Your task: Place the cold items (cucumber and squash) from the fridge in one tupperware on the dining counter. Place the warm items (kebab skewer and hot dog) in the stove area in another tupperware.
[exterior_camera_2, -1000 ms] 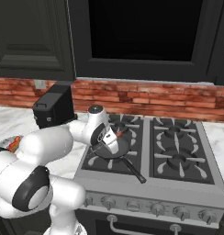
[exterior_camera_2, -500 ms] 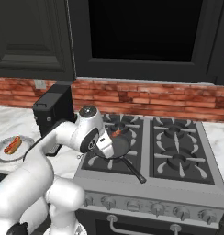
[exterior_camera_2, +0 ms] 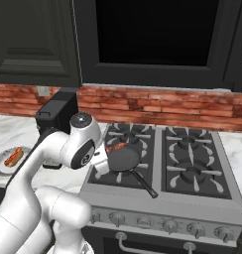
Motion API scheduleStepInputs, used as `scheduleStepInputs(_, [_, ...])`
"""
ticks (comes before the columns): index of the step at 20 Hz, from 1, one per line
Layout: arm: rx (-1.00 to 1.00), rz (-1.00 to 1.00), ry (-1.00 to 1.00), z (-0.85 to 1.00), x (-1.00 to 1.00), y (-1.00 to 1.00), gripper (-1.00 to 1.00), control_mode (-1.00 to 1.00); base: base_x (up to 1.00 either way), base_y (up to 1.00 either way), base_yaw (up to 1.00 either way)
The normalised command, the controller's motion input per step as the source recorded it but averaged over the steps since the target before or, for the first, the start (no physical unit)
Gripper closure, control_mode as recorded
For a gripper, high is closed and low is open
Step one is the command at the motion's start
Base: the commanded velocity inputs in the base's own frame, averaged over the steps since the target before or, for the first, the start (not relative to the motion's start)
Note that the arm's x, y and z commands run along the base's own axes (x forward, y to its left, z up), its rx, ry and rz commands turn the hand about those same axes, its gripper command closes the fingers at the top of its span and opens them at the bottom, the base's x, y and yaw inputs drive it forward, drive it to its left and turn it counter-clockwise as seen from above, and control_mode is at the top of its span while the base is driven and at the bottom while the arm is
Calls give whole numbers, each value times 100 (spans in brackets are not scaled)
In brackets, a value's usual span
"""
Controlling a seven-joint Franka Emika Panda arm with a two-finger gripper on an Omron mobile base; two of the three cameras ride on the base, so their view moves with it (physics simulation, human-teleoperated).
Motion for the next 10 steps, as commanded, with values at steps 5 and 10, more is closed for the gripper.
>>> scheduleStepInputs(5, [9, -14, 0, 52, -56, 21, 100, -100, 0, 0, 0])
scheduleStepInputs(10, [8, -10, 0, 51, -61, 16, 100, -100, 0, 0, 0])
